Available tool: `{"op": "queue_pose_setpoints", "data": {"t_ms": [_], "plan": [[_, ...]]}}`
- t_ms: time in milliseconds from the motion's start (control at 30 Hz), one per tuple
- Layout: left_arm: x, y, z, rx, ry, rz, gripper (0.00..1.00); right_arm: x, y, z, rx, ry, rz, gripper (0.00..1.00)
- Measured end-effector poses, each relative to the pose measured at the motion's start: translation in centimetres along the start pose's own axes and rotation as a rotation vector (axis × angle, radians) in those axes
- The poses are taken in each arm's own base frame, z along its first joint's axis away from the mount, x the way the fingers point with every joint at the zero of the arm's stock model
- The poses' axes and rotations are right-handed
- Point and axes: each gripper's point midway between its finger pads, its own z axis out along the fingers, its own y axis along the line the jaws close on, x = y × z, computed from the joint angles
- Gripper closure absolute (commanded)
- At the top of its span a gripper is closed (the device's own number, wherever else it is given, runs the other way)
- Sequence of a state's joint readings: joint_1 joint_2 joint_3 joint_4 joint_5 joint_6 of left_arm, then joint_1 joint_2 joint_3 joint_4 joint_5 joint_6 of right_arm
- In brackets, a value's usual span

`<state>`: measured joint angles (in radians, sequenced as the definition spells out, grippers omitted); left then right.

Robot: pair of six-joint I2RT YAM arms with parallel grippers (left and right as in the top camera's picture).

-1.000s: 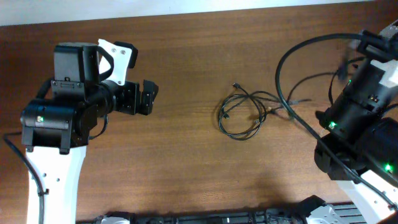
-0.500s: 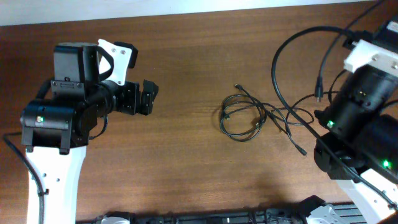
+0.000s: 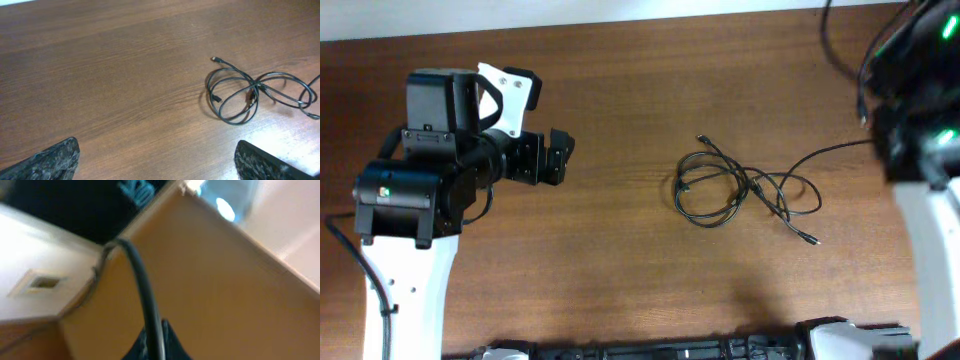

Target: Untangle cables

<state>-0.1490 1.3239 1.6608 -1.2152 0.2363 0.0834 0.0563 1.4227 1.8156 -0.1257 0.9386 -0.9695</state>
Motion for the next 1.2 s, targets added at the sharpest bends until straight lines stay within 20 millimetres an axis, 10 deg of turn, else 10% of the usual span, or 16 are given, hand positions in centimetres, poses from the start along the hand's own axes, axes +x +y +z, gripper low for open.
{"op": "queue_pose_setpoints", "data": {"t_ms": [400,700,967,1200], "plan": [[0.0,0.0,0.0,0.0,0.0,0.0,0.01,4.9,-9.5,7.8,0.325,0.175,0.174,0.96],[0.0,0.0,0.0,0.0,0.0,0.0,0.01,8.9,-19.0,7.8,0.563,0.193,0.306,0.96],[0.0,0.0,0.0,0.0,0.0,0.0,0.01,10.8,-16.0,9.9,0.463,0.262,0.237,0.96],[0.0,0.0,0.0,0.0,0.0,0.0,0.01,15.5,-7.2,15.3,0.286,0.402,0.151,0.96]]}}
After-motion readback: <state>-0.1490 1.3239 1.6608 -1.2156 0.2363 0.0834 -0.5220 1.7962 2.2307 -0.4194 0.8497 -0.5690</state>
